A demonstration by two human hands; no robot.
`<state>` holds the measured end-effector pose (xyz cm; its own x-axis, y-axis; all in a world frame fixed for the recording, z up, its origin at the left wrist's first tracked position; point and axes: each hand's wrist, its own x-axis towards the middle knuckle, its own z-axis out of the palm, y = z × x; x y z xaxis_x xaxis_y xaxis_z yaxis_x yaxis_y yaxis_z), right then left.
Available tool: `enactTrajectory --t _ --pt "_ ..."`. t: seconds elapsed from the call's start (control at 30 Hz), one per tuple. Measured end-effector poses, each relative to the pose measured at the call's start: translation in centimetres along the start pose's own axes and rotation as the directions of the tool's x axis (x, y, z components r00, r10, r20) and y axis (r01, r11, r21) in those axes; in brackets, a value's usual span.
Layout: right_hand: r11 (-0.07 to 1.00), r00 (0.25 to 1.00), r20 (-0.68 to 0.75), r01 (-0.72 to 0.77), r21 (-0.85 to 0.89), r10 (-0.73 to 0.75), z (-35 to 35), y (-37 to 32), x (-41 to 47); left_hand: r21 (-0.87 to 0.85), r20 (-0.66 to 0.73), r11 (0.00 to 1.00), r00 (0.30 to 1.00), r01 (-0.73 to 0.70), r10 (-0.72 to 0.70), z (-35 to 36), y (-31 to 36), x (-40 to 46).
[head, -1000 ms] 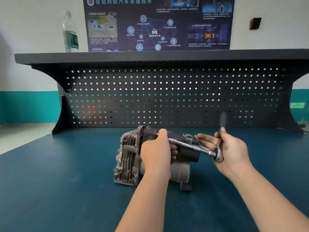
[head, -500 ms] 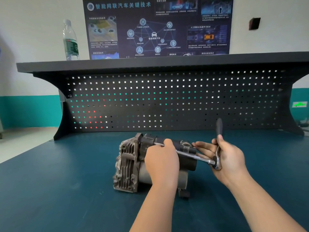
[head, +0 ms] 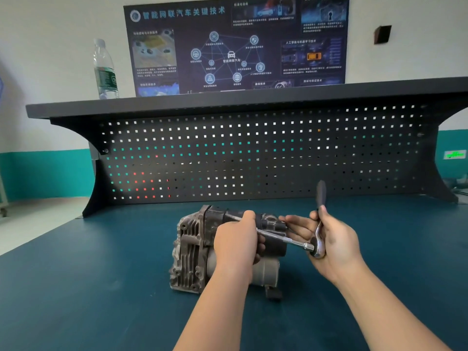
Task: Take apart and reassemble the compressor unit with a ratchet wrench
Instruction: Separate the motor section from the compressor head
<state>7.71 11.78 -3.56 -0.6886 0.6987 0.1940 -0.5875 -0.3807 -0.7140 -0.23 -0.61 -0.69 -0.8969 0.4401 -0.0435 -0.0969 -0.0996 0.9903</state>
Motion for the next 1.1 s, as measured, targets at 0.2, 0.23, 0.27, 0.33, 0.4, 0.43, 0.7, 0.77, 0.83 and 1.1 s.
enactTrajectory --t 0.2,0.23,0.27,0.33,0.4,0.43,0.7,0.77,0.83,1.1 --pt "0.997 1.0 -0.012 0.0 0.077 0.001 -0.2 -0.3 0.2 0.022 0.037 0.99 0.99 -0.139 0.139 0.6 0.2 -0.5" --pt "0.996 1.0 -0.021 0.006 0.084 -0.004 -0.3 -0.4 0.2 0.029 0.056 0.986 0.985 -0.164 0.163 0.7 0.3 -0.6" --pt "0.996 0.999 -0.03 0.015 0.091 -0.013 -0.4 -0.6 0.2 0.033 0.085 0.982 0.98 -0.184 0.181 0.9 0.5 -0.9" --pt "0.993 0.998 -0.048 0.042 0.112 -0.037 -0.6 -1.3 0.2 0.063 0.16 0.97 0.962 -0.234 0.222 1.5 1.1 -1.3" --pt "0.983 0.995 -0.072 0.075 0.167 -0.063 -1.1 -2.3 0.2 0.134 0.23 0.929 0.923 -0.344 0.309 2.4 2.0 -1.4" --pt "0.975 0.993 -0.09 0.092 0.204 -0.075 -1.4 -2.9 0.2 0.167 0.24 0.893 0.895 -0.419 0.375 2.9 2.6 -1.2" --pt "0.744 0.909 -0.409 0.331 0.581 -0.086 -5.2 -6.5 0.5 0.235 0.264 0.839 0.863 -0.491 0.432 9.7 7.1 4.3" --pt "0.693 0.849 -0.526 0.406 0.596 -0.046 -6.0 -6.8 0.6 0.499 0.377 0.71 0.862 -0.497 0.339 12.3 5.9 6.1" --pt "0.689 0.795 -0.606 0.439 0.577 0.001 -6.6 -6.6 0.7 0.768 0.477 0.404 0.865 -0.496 0.156 14.5 3.9 6.7" --pt "0.815 0.634 -0.772 0.425 0.394 0.042 -7.8 -4.6 2.2 0.944 0.298 0.176 0.951 -0.28 -0.081 19.3 -3.1 11.6"
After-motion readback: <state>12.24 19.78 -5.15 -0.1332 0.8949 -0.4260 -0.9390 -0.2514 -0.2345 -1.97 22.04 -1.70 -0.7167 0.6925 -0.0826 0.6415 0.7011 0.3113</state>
